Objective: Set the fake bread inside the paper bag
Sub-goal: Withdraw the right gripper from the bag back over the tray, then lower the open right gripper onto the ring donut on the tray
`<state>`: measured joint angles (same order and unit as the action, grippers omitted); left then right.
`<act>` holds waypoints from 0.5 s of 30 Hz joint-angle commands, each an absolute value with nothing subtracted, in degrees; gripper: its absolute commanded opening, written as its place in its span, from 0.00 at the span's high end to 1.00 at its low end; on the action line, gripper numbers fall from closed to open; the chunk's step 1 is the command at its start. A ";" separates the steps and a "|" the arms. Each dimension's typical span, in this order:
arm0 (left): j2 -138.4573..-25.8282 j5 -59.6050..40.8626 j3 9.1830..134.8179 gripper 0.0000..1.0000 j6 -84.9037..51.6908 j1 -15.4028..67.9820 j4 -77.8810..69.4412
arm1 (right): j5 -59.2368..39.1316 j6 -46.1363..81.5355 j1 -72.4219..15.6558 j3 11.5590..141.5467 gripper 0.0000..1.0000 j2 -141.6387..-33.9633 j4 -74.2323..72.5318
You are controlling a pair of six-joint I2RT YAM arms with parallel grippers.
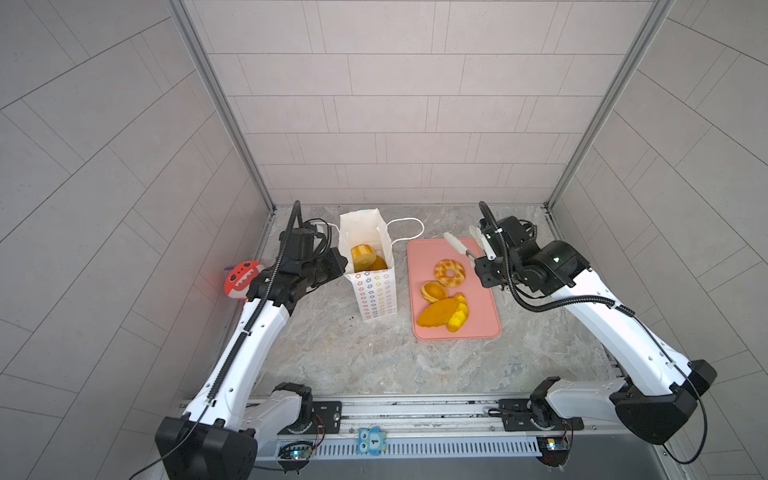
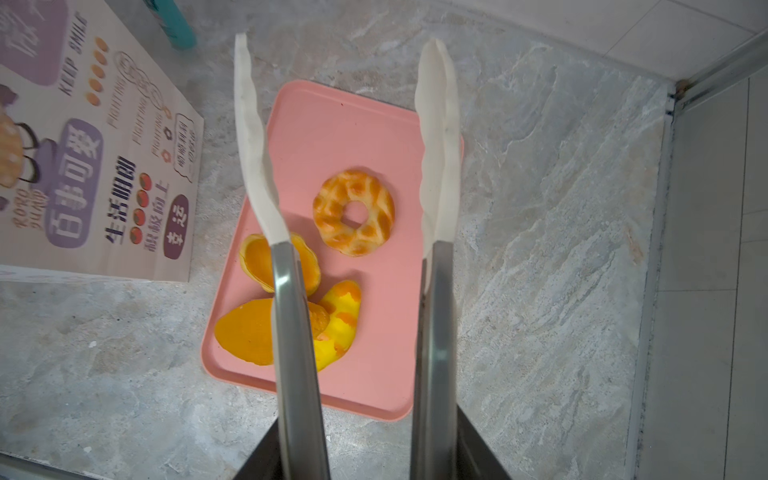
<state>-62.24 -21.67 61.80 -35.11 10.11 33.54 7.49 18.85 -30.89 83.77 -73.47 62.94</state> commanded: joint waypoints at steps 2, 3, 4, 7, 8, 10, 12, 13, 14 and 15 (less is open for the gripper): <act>-62.47 -21.84 63.00 0.90 -35.00 10.19 33.01 | 5.32 19.73 -28.39 79.88 0.51 -72.67 59.12; -62.33 -21.80 62.94 0.90 -34.98 10.16 33.00 | 5.04 19.69 -27.93 79.03 0.52 -73.07 58.82; -62.40 -21.85 62.88 0.90 -34.98 10.19 33.02 | 5.09 19.61 -27.54 78.31 0.52 -73.50 58.48; -62.40 -21.80 62.80 0.90 -34.98 10.15 33.04 | 4.79 19.43 -26.43 76.30 0.53 -74.81 57.51; -62.38 -21.82 62.80 0.90 -34.98 10.13 33.01 | 4.63 19.35 -26.14 75.72 0.53 -75.16 57.22; -62.32 -21.72 62.78 0.90 -34.87 10.13 33.05 | 4.18 19.27 -25.37 74.53 0.53 -75.98 56.50; -62.40 -21.75 62.82 0.90 -34.89 10.16 33.02 | 3.71 19.16 -24.80 73.64 0.53 -76.85 55.86; -62.38 -21.73 62.83 0.90 -34.89 10.15 32.98 | 3.38 19.16 -24.62 73.19 0.53 -77.28 55.58; -62.40 -21.76 62.76 0.90 -34.90 10.15 32.97 | 3.26 19.16 -24.48 72.92 0.53 -77.84 55.42; -62.36 -21.77 62.81 0.90 -34.89 10.19 32.96 | 3.25 19.16 -24.42 72.65 0.53 -78.41 55.29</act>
